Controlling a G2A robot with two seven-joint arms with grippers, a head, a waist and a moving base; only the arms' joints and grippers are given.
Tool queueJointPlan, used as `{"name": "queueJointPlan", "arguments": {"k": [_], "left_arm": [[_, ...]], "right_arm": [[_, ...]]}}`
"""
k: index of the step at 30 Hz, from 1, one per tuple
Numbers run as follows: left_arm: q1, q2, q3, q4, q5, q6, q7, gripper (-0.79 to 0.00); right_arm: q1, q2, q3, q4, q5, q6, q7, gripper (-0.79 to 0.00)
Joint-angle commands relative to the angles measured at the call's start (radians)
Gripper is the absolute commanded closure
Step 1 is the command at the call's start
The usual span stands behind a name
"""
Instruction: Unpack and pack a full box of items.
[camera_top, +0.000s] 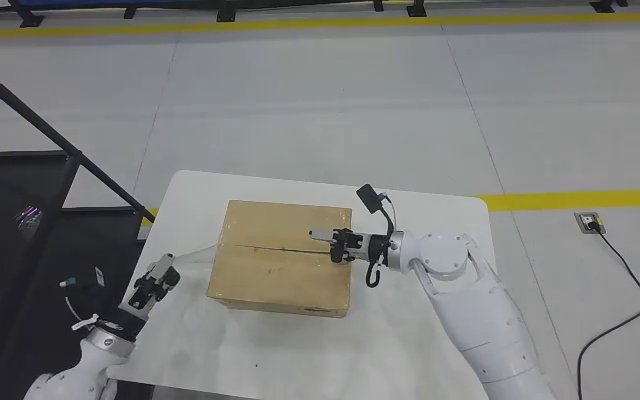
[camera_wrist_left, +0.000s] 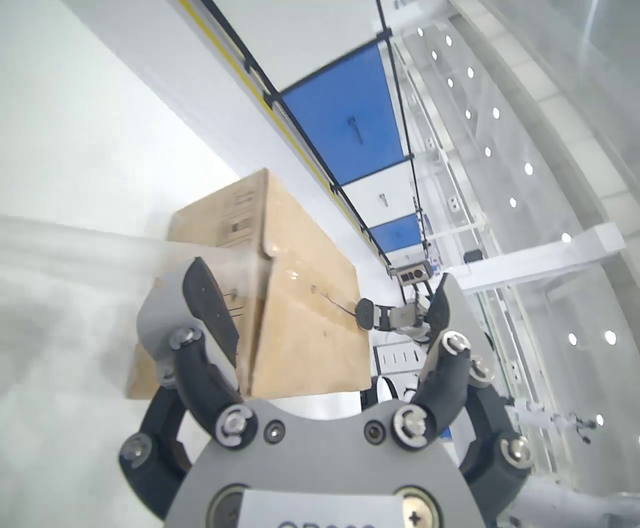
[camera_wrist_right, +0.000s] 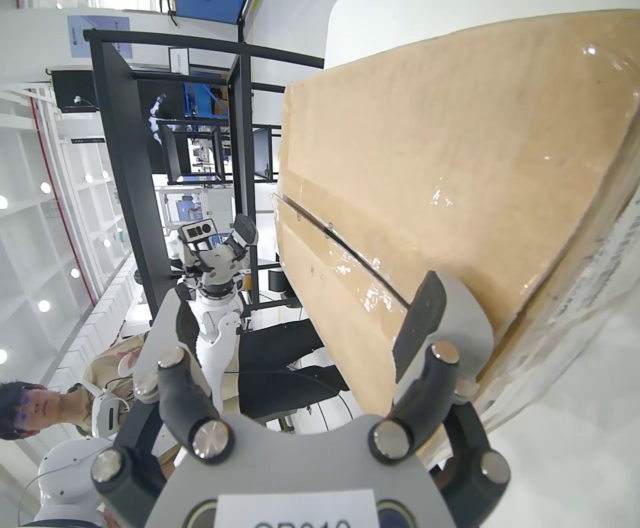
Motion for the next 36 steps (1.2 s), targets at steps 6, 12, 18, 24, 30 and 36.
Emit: {"name": "queueJointPlan", "arguments": {"k": [6, 12, 18, 24, 30, 36], "left_arm": [[-0.001, 0.0, 0.001, 0.0, 0.003, 0.0, -0.002, -0.785], [-0.051, -0.016, 0.052, 0.117, -0.172, 0.107, 0.009, -0.785], [-0.163, -0.045, 0.158, 0.279, -0.323, 0.088, 0.005, -0.785], [-0.314, -0.076, 0.246, 0.422, -0.463, 0.089, -0.019, -0.785], [-0.474, -0.108, 0.338, 0.575, -0.493, 0.098, -0.017, -0.785], [-0.51, -0.122, 0.342, 0.607, -0.475, -0.022, -0.005, -0.785]], "right_arm": [[0.0, 0.0, 0.0, 0.0, 0.0, 0.0, 0.0, -0.785], [0.0, 0.0, 0.0, 0.0, 0.0, 0.0, 0.0, -0.785], [0.0, 0.0, 0.0, 0.0, 0.0, 0.0, 0.0, -0.785], [0.0, 0.0, 0.0, 0.0, 0.0, 0.0, 0.0, -0.785], [0.0, 0.0, 0.0, 0.0, 0.0, 0.0, 0.0, -0.785], [0.0, 0.0, 0.0, 0.0, 0.0, 0.0, 0.0, -0.785]]}}
